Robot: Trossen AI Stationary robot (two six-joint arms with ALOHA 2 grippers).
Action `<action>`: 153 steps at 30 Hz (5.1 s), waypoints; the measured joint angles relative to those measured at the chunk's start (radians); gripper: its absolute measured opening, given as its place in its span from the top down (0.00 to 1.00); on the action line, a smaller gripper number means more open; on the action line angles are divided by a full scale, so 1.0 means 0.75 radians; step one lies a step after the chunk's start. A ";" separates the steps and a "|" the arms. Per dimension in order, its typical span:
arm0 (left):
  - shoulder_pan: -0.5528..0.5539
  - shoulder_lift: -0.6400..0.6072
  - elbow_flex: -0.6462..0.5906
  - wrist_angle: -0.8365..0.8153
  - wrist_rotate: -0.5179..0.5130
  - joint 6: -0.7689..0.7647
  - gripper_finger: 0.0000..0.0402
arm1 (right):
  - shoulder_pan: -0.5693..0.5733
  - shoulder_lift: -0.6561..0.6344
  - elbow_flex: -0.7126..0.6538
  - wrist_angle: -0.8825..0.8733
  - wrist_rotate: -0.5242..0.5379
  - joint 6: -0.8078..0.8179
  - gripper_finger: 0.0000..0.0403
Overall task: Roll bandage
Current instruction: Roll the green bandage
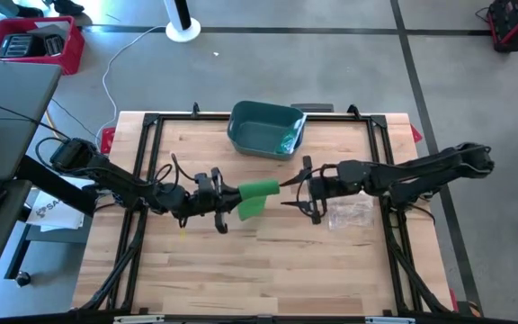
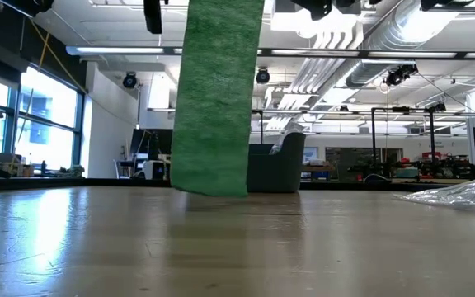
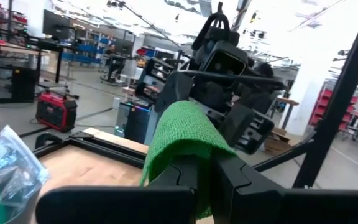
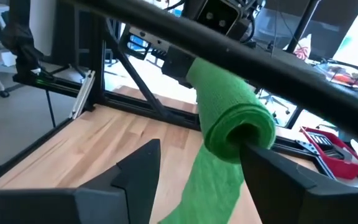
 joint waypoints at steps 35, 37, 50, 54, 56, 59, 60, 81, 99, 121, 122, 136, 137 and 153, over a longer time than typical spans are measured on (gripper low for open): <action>0.015 0.000 0.000 -0.017 0.059 -0.104 0.76 | -0.024 0.078 0.000 0.184 -0.114 0.023 0.86; 0.015 0.000 0.000 -0.019 0.059 -0.104 0.73 | -0.024 0.102 0.000 0.195 -0.144 0.023 0.82; 0.001 -0.001 -0.001 -0.017 0.063 -0.093 0.74 | -0.024 0.153 -0.001 0.260 -0.149 -0.067 0.63; 0.001 -0.001 -0.001 -0.017 0.081 -0.101 0.75 | -0.024 0.153 -0.001 0.254 -0.147 -0.083 0.79; 0.001 0.000 -0.001 -0.013 0.083 -0.102 0.75 | -0.024 0.153 -0.001 0.257 -0.144 -0.094 0.90; 0.001 -0.007 -0.001 -0.007 0.085 -0.102 0.75 | -0.024 0.153 -0.001 0.247 -0.144 -0.129 0.97; 0.002 -0.018 -0.001 -0.019 0.091 -0.102 0.75 | -0.024 0.153 -0.001 0.246 -0.144 -0.129 0.96; -0.020 -0.356 0.000 -0.609 0.126 0.441 0.74 | -0.061 0.049 0.000 0.220 -0.377 -0.048 0.99; 0.061 -0.131 0.000 -0.244 0.131 0.459 0.49 | -0.094 -0.007 0.000 0.174 -0.408 -0.017 0.99; 0.292 0.184 0.151 -0.014 0.253 0.739 0.99 | -0.092 -0.007 0.000 0.187 -0.571 0.071 0.99; 0.303 0.207 0.159 -0.015 0.253 0.746 0.99 | -0.092 -0.007 -0.001 0.189 -0.572 0.071 0.99; 0.267 0.262 0.178 -0.077 0.237 0.688 1.00 | -0.066 -0.159 -0.001 0.024 -0.450 -0.003 0.99; 0.262 0.252 0.178 -0.098 0.235 0.686 1.00 | -0.065 -0.174 -0.001 0.008 -0.432 -0.004 0.99; 0.239 0.231 0.178 -0.259 0.403 0.388 0.99 | -0.013 -0.215 -0.001 -0.039 -0.097 -0.177 0.99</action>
